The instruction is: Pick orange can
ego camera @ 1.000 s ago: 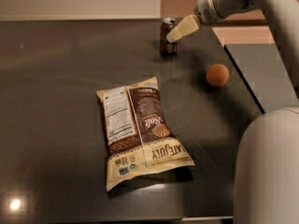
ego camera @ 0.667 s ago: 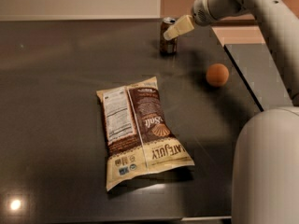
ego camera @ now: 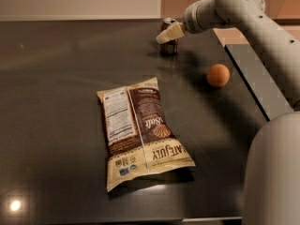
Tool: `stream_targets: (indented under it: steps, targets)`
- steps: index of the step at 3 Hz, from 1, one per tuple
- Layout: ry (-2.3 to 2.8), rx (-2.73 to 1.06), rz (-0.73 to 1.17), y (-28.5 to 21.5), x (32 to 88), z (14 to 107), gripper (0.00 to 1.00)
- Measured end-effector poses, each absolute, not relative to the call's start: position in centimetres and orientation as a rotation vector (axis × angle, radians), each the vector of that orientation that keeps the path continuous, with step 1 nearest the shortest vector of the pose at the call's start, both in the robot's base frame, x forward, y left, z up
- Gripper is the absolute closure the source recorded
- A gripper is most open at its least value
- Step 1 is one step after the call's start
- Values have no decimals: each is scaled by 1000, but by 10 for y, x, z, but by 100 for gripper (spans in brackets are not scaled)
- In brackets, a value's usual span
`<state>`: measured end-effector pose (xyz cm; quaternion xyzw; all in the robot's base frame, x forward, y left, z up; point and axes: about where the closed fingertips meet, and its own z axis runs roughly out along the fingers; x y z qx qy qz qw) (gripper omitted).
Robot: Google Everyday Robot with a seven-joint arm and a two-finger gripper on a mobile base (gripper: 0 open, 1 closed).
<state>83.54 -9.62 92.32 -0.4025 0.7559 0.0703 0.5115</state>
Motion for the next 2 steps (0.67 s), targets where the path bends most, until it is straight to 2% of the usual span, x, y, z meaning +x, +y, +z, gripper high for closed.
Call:
stream_targets:
  steps: [2]
  targets:
    - [1848, -900, 212, -95, 849, 902, 0]
